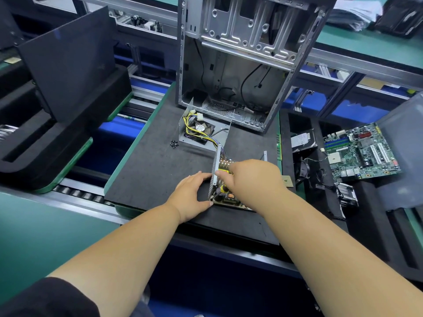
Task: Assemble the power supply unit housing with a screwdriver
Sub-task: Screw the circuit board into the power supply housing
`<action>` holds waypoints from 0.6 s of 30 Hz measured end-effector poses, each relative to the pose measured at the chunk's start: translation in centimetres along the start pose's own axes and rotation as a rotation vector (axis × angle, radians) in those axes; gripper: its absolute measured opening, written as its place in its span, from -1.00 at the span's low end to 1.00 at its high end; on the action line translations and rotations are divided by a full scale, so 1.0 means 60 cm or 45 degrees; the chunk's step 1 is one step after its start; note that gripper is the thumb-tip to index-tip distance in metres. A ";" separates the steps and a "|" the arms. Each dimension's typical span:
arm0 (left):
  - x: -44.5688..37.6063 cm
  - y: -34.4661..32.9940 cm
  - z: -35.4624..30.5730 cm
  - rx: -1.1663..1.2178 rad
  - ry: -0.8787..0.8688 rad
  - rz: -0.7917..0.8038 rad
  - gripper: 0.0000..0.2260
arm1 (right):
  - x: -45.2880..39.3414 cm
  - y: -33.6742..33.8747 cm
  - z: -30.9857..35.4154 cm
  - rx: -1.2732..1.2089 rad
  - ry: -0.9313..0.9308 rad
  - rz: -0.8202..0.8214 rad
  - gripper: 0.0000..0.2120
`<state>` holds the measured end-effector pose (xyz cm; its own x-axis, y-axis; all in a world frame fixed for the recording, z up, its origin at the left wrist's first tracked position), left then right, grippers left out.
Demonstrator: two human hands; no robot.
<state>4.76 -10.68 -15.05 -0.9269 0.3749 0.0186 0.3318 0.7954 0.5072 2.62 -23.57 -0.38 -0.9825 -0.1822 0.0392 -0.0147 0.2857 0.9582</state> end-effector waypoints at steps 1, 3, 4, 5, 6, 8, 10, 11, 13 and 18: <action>0.000 0.000 -0.001 0.002 0.000 0.002 -0.31 | 0.002 0.000 -0.001 -0.052 -0.011 -0.009 -0.59; 0.000 0.000 0.000 0.005 0.003 0.019 -0.33 | 0.005 0.004 -0.001 -0.202 0.008 -0.034 -0.74; -0.001 0.000 0.000 0.005 0.007 0.029 -0.32 | 0.006 0.006 0.002 -0.269 0.052 -0.039 -0.79; -0.001 -0.001 0.002 0.005 0.015 0.035 -0.32 | 0.006 0.009 0.006 -0.328 0.106 -0.036 -0.82; -0.001 -0.001 0.003 0.002 0.029 0.040 -0.31 | 0.007 0.011 0.008 -0.384 0.148 -0.031 -0.84; -0.001 -0.001 0.005 -0.004 0.053 0.041 -0.30 | 0.008 0.013 0.010 -0.437 0.180 -0.044 -0.85; -0.001 0.000 0.005 0.004 0.057 0.030 -0.30 | 0.010 0.010 0.010 -0.383 0.157 -0.072 -0.77; 0.000 0.000 0.004 0.006 0.052 0.030 -0.31 | 0.011 0.006 0.009 -0.320 0.131 -0.086 -0.74; -0.001 0.000 0.002 -0.002 0.032 0.035 -0.33 | 0.012 0.001 0.007 -0.189 0.087 -0.115 -0.69; -0.001 0.000 0.002 -0.006 0.026 0.036 -0.30 | 0.011 0.002 0.005 -0.348 0.091 -0.093 -0.85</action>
<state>4.87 -10.63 -15.14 -0.9205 0.3875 0.0502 0.3571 0.7822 0.5105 1.92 -23.34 -0.32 -0.9650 -0.2615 -0.0220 -0.0248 0.0074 0.9997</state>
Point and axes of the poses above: each hand's wrist, its own x-axis away from the middle knuckle, its own y-axis out of the back of the hand, z = x × y, the point moved 7 cm from there along -x, towards the middle knuckle, and after that the axes turned 10 degrees about x, right-handed, at the moved point
